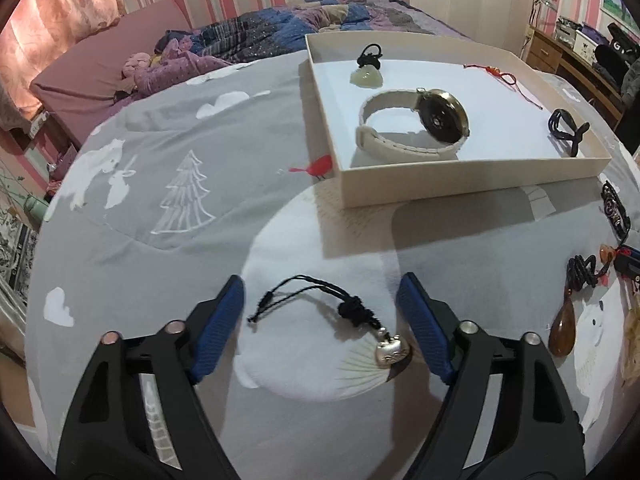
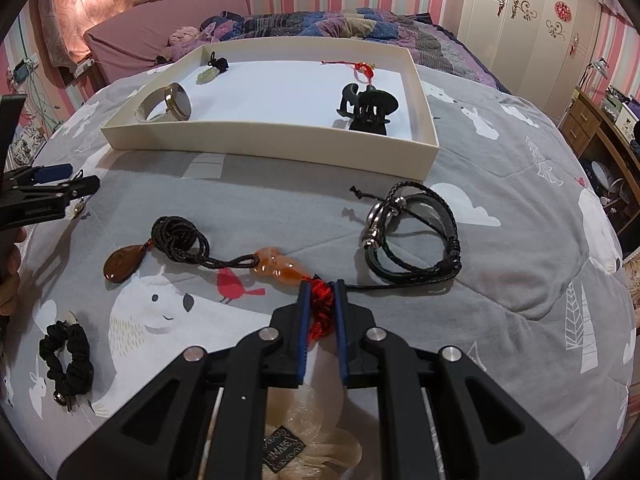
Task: Organize jewelry
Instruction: 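Close the left tool on the pendant's black cord while the right tool holds the red-tassel charm, then carry both items over the tray and open both tools to drop them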
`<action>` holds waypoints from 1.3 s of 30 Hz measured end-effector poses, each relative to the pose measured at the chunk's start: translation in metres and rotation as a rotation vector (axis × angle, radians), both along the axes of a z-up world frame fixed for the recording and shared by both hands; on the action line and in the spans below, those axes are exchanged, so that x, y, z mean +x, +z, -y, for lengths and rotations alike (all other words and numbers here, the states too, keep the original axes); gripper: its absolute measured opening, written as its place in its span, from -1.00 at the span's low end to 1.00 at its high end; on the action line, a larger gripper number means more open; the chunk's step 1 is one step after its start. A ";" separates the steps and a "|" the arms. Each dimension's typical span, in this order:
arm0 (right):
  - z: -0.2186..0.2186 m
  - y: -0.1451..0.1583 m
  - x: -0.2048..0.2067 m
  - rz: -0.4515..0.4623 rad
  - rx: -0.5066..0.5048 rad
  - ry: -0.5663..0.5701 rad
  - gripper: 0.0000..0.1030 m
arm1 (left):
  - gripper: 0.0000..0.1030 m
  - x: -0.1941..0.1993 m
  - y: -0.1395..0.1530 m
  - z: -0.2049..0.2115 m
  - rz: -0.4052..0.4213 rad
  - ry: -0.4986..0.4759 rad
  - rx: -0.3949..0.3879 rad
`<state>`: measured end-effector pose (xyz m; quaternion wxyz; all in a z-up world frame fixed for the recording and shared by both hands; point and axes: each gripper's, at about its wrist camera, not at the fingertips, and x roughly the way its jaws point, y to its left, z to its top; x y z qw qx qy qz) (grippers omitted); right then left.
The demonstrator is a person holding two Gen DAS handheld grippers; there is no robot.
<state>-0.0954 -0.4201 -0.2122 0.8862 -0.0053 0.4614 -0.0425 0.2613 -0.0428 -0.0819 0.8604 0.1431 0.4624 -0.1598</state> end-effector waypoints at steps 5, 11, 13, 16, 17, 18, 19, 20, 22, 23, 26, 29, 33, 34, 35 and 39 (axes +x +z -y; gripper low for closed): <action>-0.001 0.001 -0.001 0.003 -0.001 0.001 -0.82 | -0.39 -0.008 0.003 0.002 -0.018 -0.034 -0.012; -0.001 0.010 -0.004 0.031 -0.005 0.005 -0.84 | -0.82 -0.016 0.007 0.004 -0.026 -0.049 -0.016; 0.000 0.016 -0.005 0.044 -0.004 0.009 -0.84 | -0.83 -0.017 0.010 0.002 -0.024 -0.043 -0.032; 0.002 0.025 -0.006 0.059 0.013 0.018 -0.84 | -0.83 -0.021 0.022 0.000 -0.008 -0.045 -0.059; 0.002 0.028 -0.006 0.064 0.010 0.020 -0.85 | -0.83 -0.023 0.027 0.000 0.000 -0.048 -0.068; 0.002 0.031 -0.005 0.069 0.008 0.025 -0.85 | -0.83 -0.025 0.034 0.001 0.008 -0.052 -0.080; 0.003 0.033 -0.004 0.072 0.012 0.027 -0.85 | -0.84 -0.028 0.039 0.000 0.015 -0.055 -0.089; 0.005 0.036 -0.003 0.080 0.027 0.029 -0.85 | -0.84 -0.030 0.045 0.001 0.024 -0.058 -0.096; 0.009 0.043 0.000 0.093 0.057 0.033 -0.85 | -0.84 -0.031 0.059 0.004 0.035 -0.070 -0.125; 0.010 0.048 0.002 0.103 0.068 0.035 -0.85 | -0.84 -0.031 0.066 0.007 0.039 -0.079 -0.138; 0.012 0.064 0.010 0.145 0.066 0.040 -0.85 | -0.84 -0.027 0.079 0.015 0.049 -0.086 -0.162; 0.016 0.080 0.022 0.179 0.085 0.046 -0.85 | -0.84 -0.016 0.091 0.029 0.042 -0.102 -0.204; 0.017 0.093 0.047 0.206 0.088 0.057 -0.85 | -0.84 0.000 0.094 0.049 0.009 -0.113 -0.250; 0.017 0.095 0.056 0.209 0.092 0.061 -0.85 | -0.84 0.003 0.094 0.053 0.001 -0.115 -0.262; 0.016 0.096 0.062 0.211 0.096 0.062 -0.85 | -0.84 0.007 0.093 0.061 -0.007 -0.120 -0.273; 0.011 0.092 0.088 0.209 0.087 0.060 -0.85 | -0.84 0.017 0.083 0.089 -0.023 -0.133 -0.266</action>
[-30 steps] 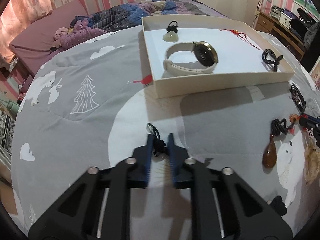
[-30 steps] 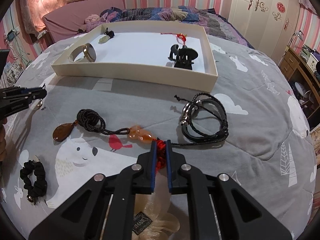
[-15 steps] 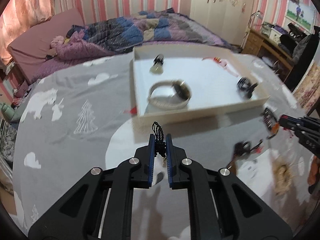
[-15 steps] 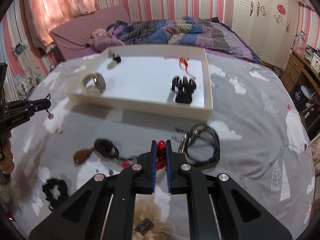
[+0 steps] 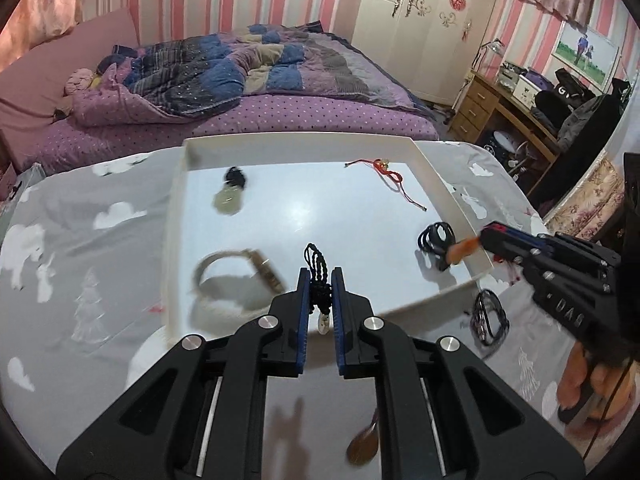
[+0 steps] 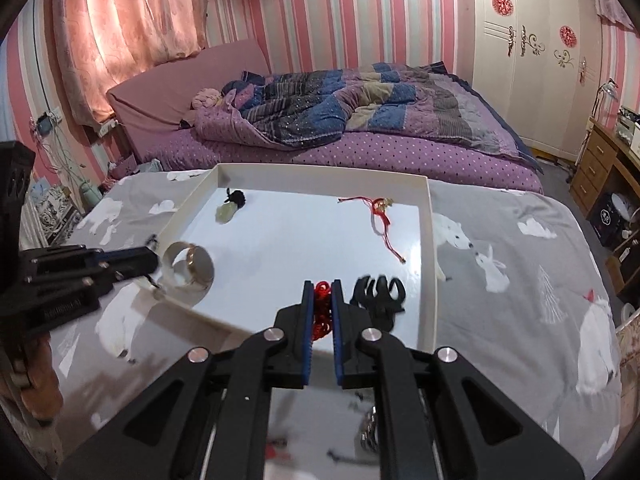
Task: Organize jewelry
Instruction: 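Carry both items over the tray and open both tools to drop them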
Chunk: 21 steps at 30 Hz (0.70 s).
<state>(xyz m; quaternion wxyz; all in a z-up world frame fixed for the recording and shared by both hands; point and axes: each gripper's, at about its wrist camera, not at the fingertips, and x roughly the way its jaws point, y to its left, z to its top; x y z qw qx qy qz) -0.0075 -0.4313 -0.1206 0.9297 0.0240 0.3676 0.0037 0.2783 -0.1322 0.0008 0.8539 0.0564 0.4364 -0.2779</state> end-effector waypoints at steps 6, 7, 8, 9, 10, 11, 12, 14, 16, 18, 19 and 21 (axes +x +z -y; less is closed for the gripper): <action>0.002 -0.030 0.022 -0.061 0.018 -0.017 -0.85 | -0.83 0.022 -0.032 0.036 -0.022 0.004 0.068; 0.003 -0.034 0.024 -0.070 0.019 -0.018 -0.85 | -0.84 0.024 -0.036 0.038 -0.024 0.002 0.075; 0.004 -0.038 0.026 -0.080 0.018 -0.019 -0.85 | -0.83 0.025 -0.038 0.041 -0.022 0.001 0.081; 0.004 -0.042 0.027 -0.090 0.017 -0.020 -0.85 | -0.83 0.026 -0.043 0.043 -0.021 0.003 0.095; 0.004 -0.045 0.029 -0.099 0.016 -0.019 -0.85 | -0.84 0.027 -0.047 0.044 -0.024 0.006 0.105; 0.004 -0.048 0.031 -0.105 0.015 -0.020 -0.85 | -0.83 0.028 -0.049 0.044 -0.027 0.008 0.109; 0.004 -0.052 0.032 -0.112 0.012 -0.021 -0.85 | -0.83 0.028 -0.051 0.044 -0.028 0.009 0.117; 0.004 -0.056 0.034 -0.119 0.003 -0.027 -0.85 | -0.83 0.029 -0.054 0.043 -0.026 0.015 0.122; 0.006 -0.061 0.036 -0.130 0.015 -0.027 -0.85 | -0.83 0.031 -0.056 0.041 -0.033 0.014 0.112; 0.006 -0.064 0.037 -0.138 0.012 -0.026 -0.84 | -0.82 0.034 -0.059 0.041 -0.041 0.018 0.110; 0.006 -0.065 0.038 -0.138 0.011 -0.028 -0.84 | -0.82 0.034 -0.060 0.040 -0.047 0.019 0.110; 0.007 -0.065 0.040 -0.142 0.013 -0.028 -0.78 | -0.82 0.034 -0.060 0.041 -0.044 0.029 0.118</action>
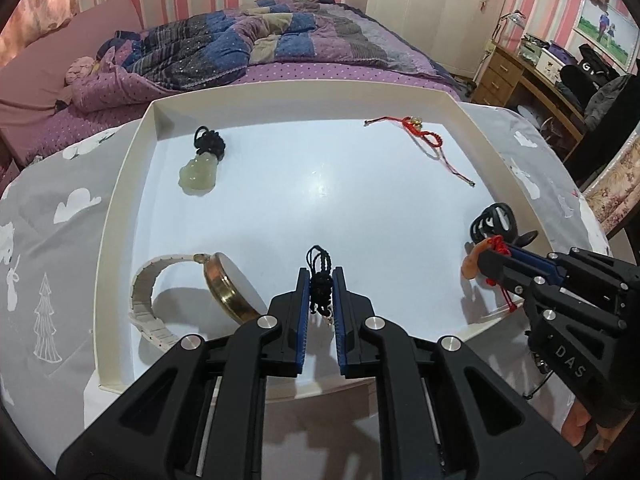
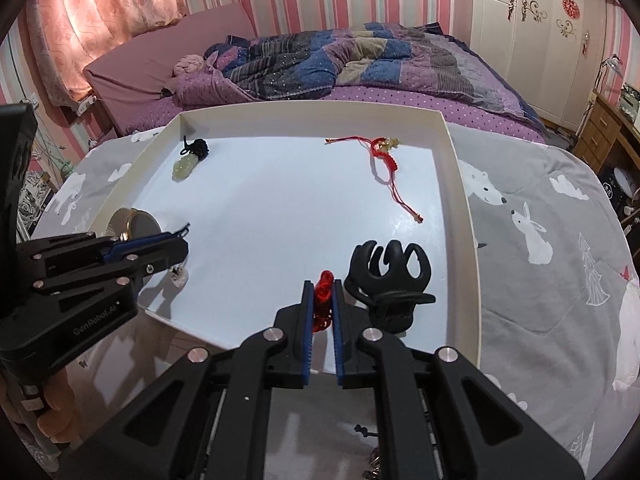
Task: Organize jewelry
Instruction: 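Carry both items over the tray and open both tools to drop them, then withdraw both tools toward the brown teardrop pendant and black braided bracelet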
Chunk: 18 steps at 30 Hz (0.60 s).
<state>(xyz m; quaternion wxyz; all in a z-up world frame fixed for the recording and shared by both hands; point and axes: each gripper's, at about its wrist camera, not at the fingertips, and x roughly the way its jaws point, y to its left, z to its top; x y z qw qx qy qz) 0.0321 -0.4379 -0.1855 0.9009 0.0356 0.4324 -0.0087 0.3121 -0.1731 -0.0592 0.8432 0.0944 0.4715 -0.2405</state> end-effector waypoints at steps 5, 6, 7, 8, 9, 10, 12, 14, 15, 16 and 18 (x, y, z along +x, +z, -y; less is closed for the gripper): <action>0.003 -0.003 0.003 -0.017 0.016 -0.001 -0.77 | -0.64 -0.002 0.004 -0.001 0.012 0.006 0.003; 0.004 -0.003 0.003 -0.020 0.019 -0.004 -0.76 | -0.61 -0.003 0.004 0.003 0.021 0.005 0.005; 0.004 -0.003 0.003 -0.023 0.026 -0.004 -0.76 | -0.51 -0.004 0.006 0.002 0.027 0.005 0.005; 0.006 -0.004 0.003 -0.027 0.042 0.000 -0.66 | -0.36 -0.005 0.007 0.001 0.032 0.007 0.005; 0.008 -0.004 0.003 -0.027 0.052 0.002 -0.49 | -0.29 -0.007 0.009 0.000 0.039 0.009 0.002; 0.009 -0.003 0.002 -0.023 0.060 0.005 -0.42 | -0.26 -0.008 0.012 -0.002 0.041 0.007 -0.008; 0.011 0.002 -0.001 -0.005 0.068 0.009 -0.35 | -0.26 -0.011 0.016 -0.005 0.042 0.009 -0.017; 0.012 0.006 -0.003 0.004 0.073 0.006 -0.35 | -0.26 -0.015 0.020 -0.007 0.050 0.006 -0.022; 0.014 0.009 -0.005 0.009 0.079 0.004 -0.35 | -0.25 -0.018 0.023 -0.009 0.063 0.006 -0.020; 0.016 0.012 -0.007 0.017 0.088 0.002 -0.35 | -0.19 -0.021 0.027 -0.011 0.074 0.007 -0.021; 0.020 0.019 -0.015 0.034 0.099 -0.004 -0.35 | -0.01 -0.027 0.034 -0.018 0.093 0.015 -0.028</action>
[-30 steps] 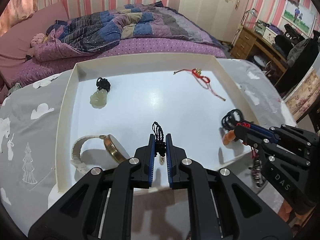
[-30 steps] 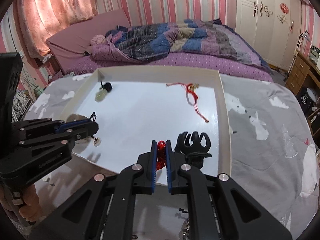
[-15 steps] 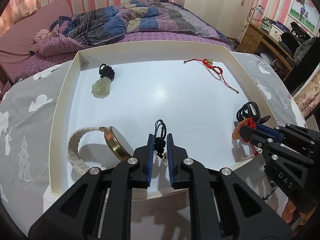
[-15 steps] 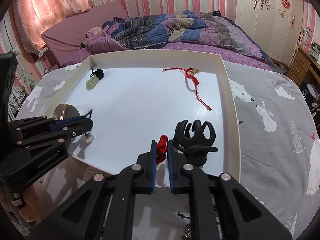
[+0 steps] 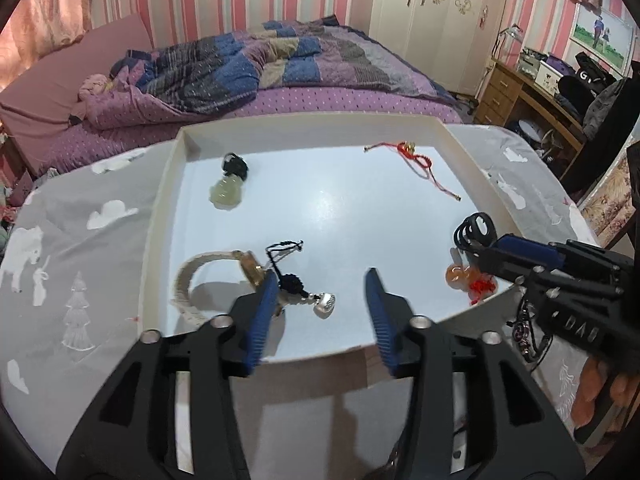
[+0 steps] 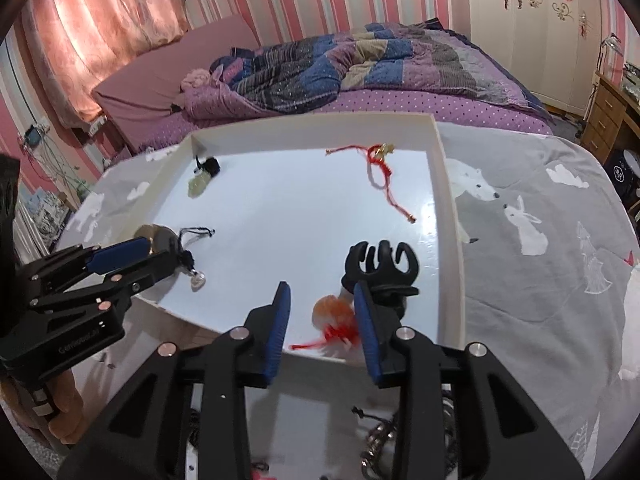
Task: Organize jewelry
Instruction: 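Withdraw both tools toward the brown teardrop pendant and black braided bracelet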
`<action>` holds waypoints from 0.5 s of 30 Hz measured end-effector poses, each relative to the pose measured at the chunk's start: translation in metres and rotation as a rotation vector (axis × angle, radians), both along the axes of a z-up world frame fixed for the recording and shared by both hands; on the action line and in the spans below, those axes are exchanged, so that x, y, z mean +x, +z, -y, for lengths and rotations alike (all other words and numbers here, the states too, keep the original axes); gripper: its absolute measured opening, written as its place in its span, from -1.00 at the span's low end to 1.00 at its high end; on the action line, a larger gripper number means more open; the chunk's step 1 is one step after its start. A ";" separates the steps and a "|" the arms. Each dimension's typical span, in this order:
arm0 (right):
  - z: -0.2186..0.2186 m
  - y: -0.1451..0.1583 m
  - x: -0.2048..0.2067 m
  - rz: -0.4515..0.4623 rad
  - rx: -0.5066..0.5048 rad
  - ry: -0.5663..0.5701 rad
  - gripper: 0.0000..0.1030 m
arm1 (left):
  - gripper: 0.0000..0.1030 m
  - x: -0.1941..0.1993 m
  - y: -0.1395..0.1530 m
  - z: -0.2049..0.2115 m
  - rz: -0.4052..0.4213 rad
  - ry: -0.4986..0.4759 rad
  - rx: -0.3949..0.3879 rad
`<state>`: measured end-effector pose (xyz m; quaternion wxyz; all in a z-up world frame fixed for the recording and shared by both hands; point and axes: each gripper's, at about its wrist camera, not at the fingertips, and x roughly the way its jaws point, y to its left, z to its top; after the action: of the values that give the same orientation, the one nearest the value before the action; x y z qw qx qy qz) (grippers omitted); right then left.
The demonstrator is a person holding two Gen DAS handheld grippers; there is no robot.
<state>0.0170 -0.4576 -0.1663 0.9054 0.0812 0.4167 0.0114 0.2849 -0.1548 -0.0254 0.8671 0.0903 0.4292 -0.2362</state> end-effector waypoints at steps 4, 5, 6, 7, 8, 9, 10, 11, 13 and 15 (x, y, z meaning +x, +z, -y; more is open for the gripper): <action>0.009 0.014 -0.016 0.032 0.025 -0.015 -0.34 | 0.08 -0.011 0.014 -0.015 0.025 0.005 -0.017; 0.009 0.018 -0.022 0.042 0.021 -0.018 -0.32 | 0.12 -0.015 0.018 -0.020 0.027 0.007 -0.025; 0.009 0.020 -0.029 0.049 0.011 -0.020 -0.31 | 0.15 -0.018 0.020 -0.025 0.032 0.008 -0.026; 0.009 0.023 -0.035 0.055 -0.001 -0.024 -0.30 | 0.22 -0.022 0.023 -0.030 0.043 0.012 -0.024; 0.009 0.025 -0.041 0.060 -0.014 -0.028 -0.28 | 0.25 -0.025 0.025 -0.035 0.051 0.016 -0.021; 0.009 0.027 -0.048 0.062 -0.021 -0.032 -0.27 | 0.26 -0.029 0.026 -0.041 0.060 0.028 -0.016; 0.011 0.028 -0.053 0.062 -0.024 -0.036 -0.27 | 0.28 -0.032 0.027 -0.045 0.061 0.033 -0.017; 0.011 0.028 -0.058 0.061 -0.030 -0.042 -0.26 | 0.30 -0.034 0.027 -0.050 0.057 0.034 -0.019; 0.013 0.028 -0.069 0.059 -0.042 -0.055 -0.26 | 0.35 -0.042 0.026 -0.059 0.050 0.041 -0.018; 0.013 0.027 -0.077 0.052 -0.055 -0.068 -0.26 | 0.44 -0.050 0.024 -0.068 0.051 0.053 -0.011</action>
<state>-0.0604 -0.4708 -0.1397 0.9177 0.0701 0.3899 -0.0286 0.2349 -0.0871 -0.0019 0.8843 0.0801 0.4078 -0.2129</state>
